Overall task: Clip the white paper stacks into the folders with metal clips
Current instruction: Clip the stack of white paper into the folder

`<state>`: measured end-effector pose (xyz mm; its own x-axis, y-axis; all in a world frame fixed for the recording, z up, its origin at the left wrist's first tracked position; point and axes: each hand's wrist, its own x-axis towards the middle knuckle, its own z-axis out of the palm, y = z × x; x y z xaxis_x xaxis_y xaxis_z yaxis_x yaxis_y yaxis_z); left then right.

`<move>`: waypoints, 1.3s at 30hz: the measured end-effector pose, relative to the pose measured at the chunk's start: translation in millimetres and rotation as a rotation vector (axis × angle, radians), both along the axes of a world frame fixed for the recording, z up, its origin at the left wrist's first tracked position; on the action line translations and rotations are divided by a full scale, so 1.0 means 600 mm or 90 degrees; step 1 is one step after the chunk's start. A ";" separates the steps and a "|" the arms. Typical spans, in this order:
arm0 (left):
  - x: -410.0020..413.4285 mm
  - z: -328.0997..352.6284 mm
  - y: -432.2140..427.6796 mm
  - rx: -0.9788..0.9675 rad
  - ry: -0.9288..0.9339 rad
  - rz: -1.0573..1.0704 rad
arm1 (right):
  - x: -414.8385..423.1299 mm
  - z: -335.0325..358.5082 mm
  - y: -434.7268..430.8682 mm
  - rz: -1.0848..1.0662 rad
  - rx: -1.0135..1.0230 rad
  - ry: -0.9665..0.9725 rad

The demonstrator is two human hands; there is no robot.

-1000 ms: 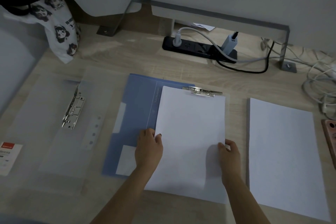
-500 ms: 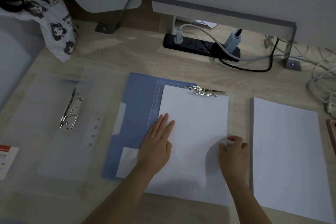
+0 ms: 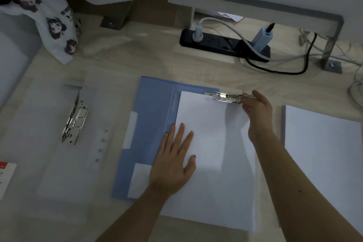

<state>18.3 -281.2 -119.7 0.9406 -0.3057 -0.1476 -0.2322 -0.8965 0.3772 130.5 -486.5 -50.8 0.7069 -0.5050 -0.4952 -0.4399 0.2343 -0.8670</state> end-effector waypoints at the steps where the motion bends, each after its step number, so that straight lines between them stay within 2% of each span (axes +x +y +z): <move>1: -0.001 0.000 0.000 -0.004 -0.003 0.001 | -0.005 0.003 0.008 0.029 -0.049 -0.022; 6: 0.000 -0.001 0.001 -0.001 -0.016 0.005 | -0.012 -0.012 0.057 0.276 -0.326 -0.065; 10: 0.001 -0.002 0.000 0.002 -0.025 0.007 | -0.013 -0.030 0.063 0.395 -0.568 -0.103; 15: 0.003 -0.005 -0.001 0.006 -0.037 0.011 | -0.012 -0.041 0.058 0.519 -0.730 -0.098; 22: 0.004 0.001 -0.001 0.006 -0.024 0.012 | -0.002 -0.047 0.056 0.657 -0.790 -0.022; 29: 0.005 0.002 -0.002 0.011 -0.018 0.008 | -0.002 -0.039 0.067 0.736 -0.827 0.073; 33: 0.005 0.001 0.000 0.006 -0.015 0.003 | -0.011 -0.054 0.070 0.725 -0.830 0.101; 36: 0.005 -0.001 0.001 -0.005 -0.017 0.003 | -0.021 -0.069 0.076 0.686 -0.831 0.071; 39: 0.003 0.000 0.002 -0.011 -0.002 0.006 | -0.025 -0.060 0.074 0.645 -0.747 0.036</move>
<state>20.1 -280.0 -119.9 0.9438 -0.2994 -0.1400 -0.2249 -0.8922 0.3918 115.7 -441.9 -86.9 0.9757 0.0457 -0.2141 -0.0262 -0.9464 -0.3218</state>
